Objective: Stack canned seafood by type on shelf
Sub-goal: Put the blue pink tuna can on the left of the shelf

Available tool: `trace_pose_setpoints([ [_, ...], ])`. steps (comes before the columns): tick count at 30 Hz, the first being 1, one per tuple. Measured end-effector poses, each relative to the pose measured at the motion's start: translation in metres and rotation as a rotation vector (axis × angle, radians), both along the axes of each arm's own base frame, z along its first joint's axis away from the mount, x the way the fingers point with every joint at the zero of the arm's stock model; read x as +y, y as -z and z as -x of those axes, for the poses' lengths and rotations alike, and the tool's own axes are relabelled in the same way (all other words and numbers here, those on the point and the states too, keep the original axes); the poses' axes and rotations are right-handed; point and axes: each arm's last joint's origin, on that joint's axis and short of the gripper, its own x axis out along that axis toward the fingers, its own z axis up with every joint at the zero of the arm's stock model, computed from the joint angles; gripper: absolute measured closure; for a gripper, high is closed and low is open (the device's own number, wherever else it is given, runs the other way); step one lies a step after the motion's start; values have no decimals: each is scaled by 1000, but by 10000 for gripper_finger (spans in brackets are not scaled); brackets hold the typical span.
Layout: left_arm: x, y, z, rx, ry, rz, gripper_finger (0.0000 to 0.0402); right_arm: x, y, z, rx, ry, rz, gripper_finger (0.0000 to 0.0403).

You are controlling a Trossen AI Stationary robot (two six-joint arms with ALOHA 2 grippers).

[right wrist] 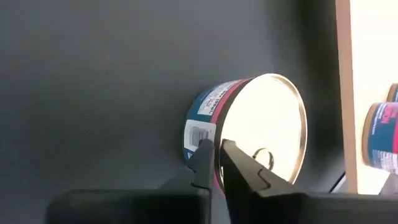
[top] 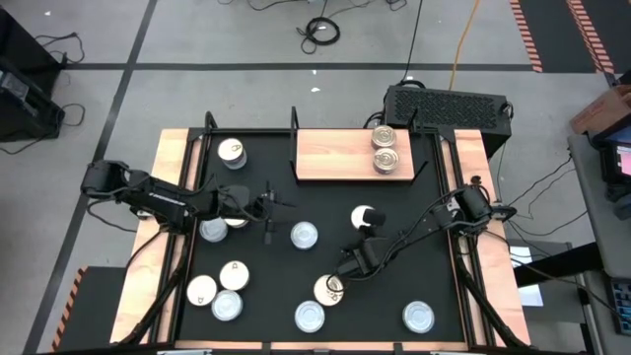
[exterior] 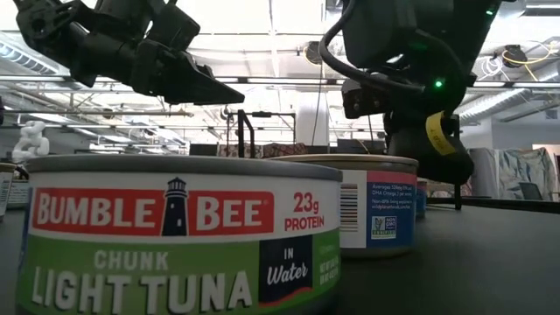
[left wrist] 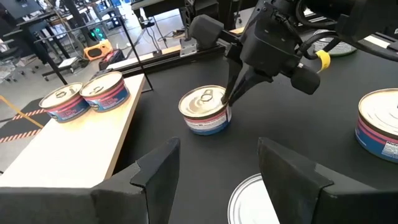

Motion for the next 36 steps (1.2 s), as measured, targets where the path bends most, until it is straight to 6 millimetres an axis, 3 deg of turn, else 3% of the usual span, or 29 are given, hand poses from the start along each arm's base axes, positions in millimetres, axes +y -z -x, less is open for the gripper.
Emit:
trace_pose_setpoints([
  [11, 0, 0, 0, 0, -7, -1, 185, 3, -16, -9, 16, -41, 38, 402],
  [19, 0, 0, 0, 0, -8, -1, 185, -8, -24, -16, 9, -59, 121, 403],
  [29, 1, 0, 0, 0, -23, -11, 185, -42, -48, -42, 43, -115, 147, 402],
  [36, 3, 0, 3, 25, -105, -38, 185, -90, -66, -65, 55, -155, 151, 402],
])
